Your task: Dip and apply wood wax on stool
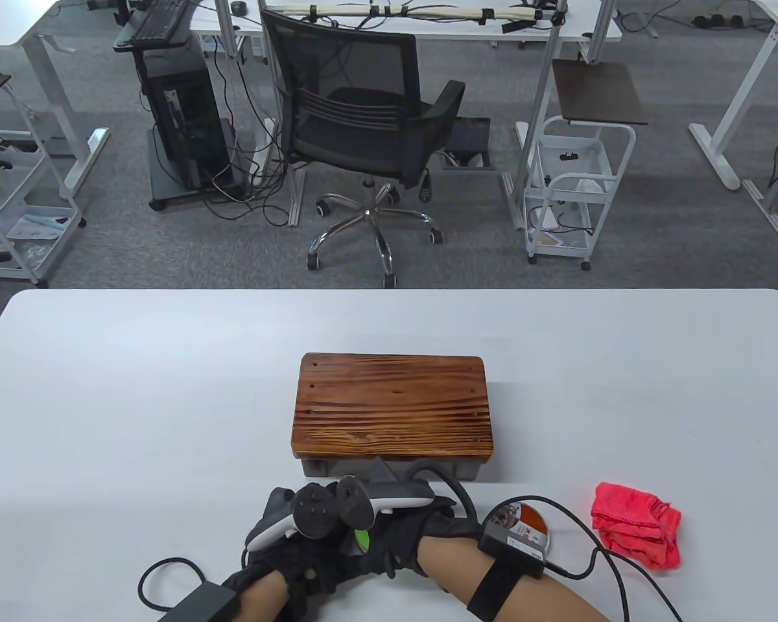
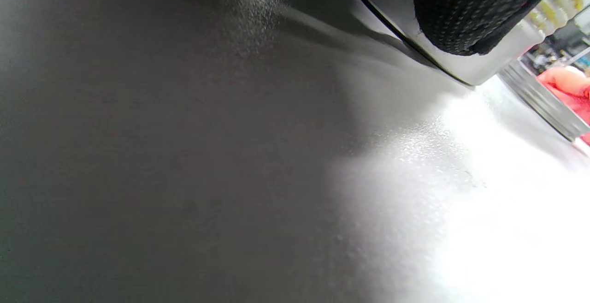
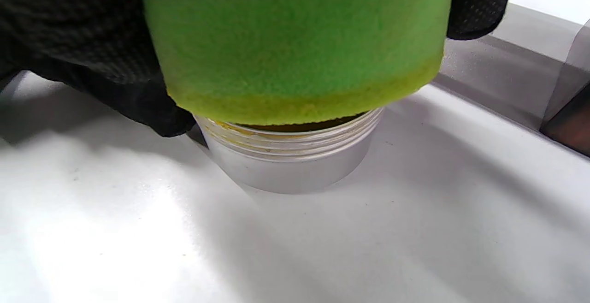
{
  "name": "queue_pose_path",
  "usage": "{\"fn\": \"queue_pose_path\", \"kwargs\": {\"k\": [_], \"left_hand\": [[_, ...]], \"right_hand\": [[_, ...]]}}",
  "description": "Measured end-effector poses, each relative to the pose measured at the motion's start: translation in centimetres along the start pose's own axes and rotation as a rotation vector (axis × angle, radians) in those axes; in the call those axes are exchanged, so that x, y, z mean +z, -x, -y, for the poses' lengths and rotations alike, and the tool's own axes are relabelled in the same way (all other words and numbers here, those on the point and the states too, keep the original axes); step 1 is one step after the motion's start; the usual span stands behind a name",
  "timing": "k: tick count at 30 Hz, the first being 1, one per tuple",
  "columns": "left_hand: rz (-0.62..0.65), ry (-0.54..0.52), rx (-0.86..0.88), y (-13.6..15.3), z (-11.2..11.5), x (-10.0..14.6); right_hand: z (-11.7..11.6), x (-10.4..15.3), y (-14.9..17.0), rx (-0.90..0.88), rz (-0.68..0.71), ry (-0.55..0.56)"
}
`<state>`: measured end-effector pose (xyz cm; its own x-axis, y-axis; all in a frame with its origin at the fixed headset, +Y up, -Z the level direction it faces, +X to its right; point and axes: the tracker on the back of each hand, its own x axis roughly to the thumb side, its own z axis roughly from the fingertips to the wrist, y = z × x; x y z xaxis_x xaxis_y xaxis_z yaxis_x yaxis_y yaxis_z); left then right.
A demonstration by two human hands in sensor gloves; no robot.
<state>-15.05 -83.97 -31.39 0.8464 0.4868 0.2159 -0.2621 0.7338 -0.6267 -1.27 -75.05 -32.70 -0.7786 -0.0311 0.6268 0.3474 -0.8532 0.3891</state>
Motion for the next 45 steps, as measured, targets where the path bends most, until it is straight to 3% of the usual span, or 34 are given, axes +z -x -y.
{"fn": "queue_pose_path", "kwargs": {"k": [13, 25, 32, 38, 45], "left_hand": [[-0.007, -0.006, -0.012, 0.1, 0.0, 0.1], [-0.04, -0.031, 0.006, 0.5, -0.7, 0.9], [-0.069, -0.022, 0.012, 0.6, -1.8, 2.2], [-0.072, 0.002, -0.021, 1.4, -3.2, 5.1], [-0.13, -0.148, 0.087, 4.3, -5.7, 7.7]], "right_hand": [[0.0, 0.5, 1.5, -0.161, 0.023, 0.038], [2.4, 5.4, 4.5, -0.236, 0.006, 0.184], [4.4, 8.8, 7.9, -0.254, -0.078, 0.265], [5.5, 10.2, 11.5, -0.28, -0.173, 0.295], [6.1, 9.9, 15.1, -0.304, -0.272, 0.289]]}}
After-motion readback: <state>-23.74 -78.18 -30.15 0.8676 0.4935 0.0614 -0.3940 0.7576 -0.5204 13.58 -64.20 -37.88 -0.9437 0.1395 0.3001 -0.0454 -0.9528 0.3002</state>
